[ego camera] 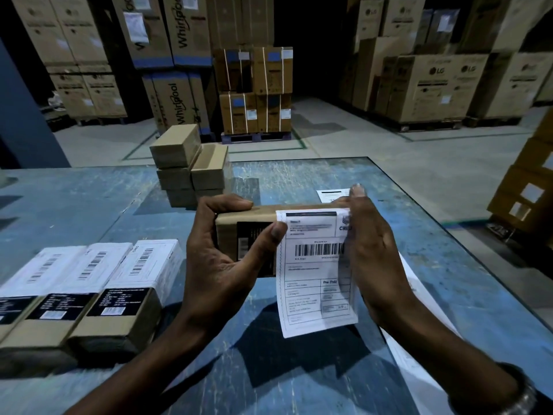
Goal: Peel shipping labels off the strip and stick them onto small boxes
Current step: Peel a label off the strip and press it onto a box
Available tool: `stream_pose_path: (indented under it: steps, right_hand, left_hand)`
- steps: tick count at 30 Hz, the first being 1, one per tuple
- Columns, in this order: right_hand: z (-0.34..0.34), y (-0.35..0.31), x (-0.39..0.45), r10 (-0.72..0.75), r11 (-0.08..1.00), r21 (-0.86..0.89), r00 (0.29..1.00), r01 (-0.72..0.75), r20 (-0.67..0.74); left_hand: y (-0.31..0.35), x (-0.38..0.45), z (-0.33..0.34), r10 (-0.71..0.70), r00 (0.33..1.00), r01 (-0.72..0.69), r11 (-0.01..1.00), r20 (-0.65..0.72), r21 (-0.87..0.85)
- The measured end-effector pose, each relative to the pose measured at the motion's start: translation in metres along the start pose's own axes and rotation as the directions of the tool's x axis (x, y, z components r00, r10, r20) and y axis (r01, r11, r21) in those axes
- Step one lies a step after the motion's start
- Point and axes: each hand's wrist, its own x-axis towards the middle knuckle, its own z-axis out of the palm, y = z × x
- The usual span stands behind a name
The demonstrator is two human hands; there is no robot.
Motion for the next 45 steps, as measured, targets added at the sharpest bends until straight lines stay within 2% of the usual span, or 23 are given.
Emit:
stream_pose_path:
  steps: [1,2,4,8,9,11,12,13,16,18,22,26,30,34,41,45]
  right_hand:
    - [-0.001,0.001,0.001,0.016,1.0,0.009,1.0,-0.016,-0.016]
    - [-0.001,-0.001,0.001,0.033,0.999,0.029,0.999,-0.032,-0.032]
    - [-0.003,-0.001,0.003,0.082,0.993,0.092,0.996,-0.079,-0.034]
    - [-0.004,-0.003,0.001,0.111,0.983,0.135,0.99,-0.122,0.088]
    - [-0.004,-0.002,0.0,0.104,0.986,0.121,0.99,-0.115,0.097]
    - [-0.004,0.002,0.0,0.079,0.992,0.097,0.994,-0.086,0.071]
    - [-0.005,0.003,0.001,0.064,0.994,0.088,0.997,-0.067,0.04]
    - [-0.005,0.002,0.001,0.045,0.996,0.079,0.999,-0.044,-0.007]
    - [-0.004,0.001,0.001,-0.035,0.998,0.052,0.99,0.042,-0.134]
    - [0.0,0.001,-0.002,-0.049,0.997,0.05,0.987,0.057,-0.156]
    - [0.005,-0.003,-0.012,-0.105,0.99,0.082,0.99,0.113,-0.093]
    - [0.009,-0.009,-0.02,-0.221,0.973,0.058,0.975,0.221,-0.018]
    - [0.015,-0.009,-0.025,-0.279,0.96,0.001,0.96,0.279,-0.034]
    - [0.016,-0.004,-0.024,-0.301,0.953,0.006,0.95,0.302,-0.084]
    - [0.013,0.005,-0.02,-0.335,0.936,-0.142,0.939,0.321,-0.084]
    - [0.011,0.007,-0.015,-0.296,0.952,-0.102,0.952,0.289,-0.071]
  left_hand:
    - [0.007,-0.005,-0.002,0.046,0.999,-0.045,0.998,0.022,-0.046]
    - [0.006,-0.003,-0.002,0.056,0.998,-0.056,0.998,0.001,-0.015]
    - [0.0,0.003,-0.002,0.036,0.999,-0.036,0.999,-0.006,-0.03]
    - [0.002,0.001,-0.003,0.045,0.999,-0.046,0.999,-0.029,-0.022]
    - [-0.01,0.005,-0.002,0.02,0.999,-0.021,0.999,-0.036,-0.035]
    - [-0.017,0.009,-0.004,-0.11,0.993,0.111,0.994,0.036,-0.023]
    - [-0.019,0.011,-0.002,-0.203,0.977,0.205,0.978,0.063,-0.025]
    - [-0.024,0.012,-0.001,-0.229,0.969,0.234,0.971,0.096,-0.046]
    - [-0.001,0.005,0.002,-0.135,0.991,0.135,0.991,0.007,-0.005]
    - [0.021,-0.001,0.001,-0.188,0.982,0.186,0.979,-0.015,-0.084]
    - [0.025,0.0,0.006,-0.241,0.97,0.238,0.968,-0.028,-0.084]
    - [0.028,-0.002,0.005,-0.23,0.965,0.217,0.97,-0.128,-0.109]
    - [0.026,-0.004,0.012,-0.254,0.949,0.214,0.953,-0.184,-0.213]
    - [0.026,-0.006,0.014,-0.273,0.942,0.215,0.938,-0.193,-0.273]
    - [0.024,-0.003,0.013,-0.341,0.91,0.256,0.91,-0.238,-0.325]
    - [0.025,0.0,0.013,-0.365,0.896,0.29,0.912,-0.254,-0.289]
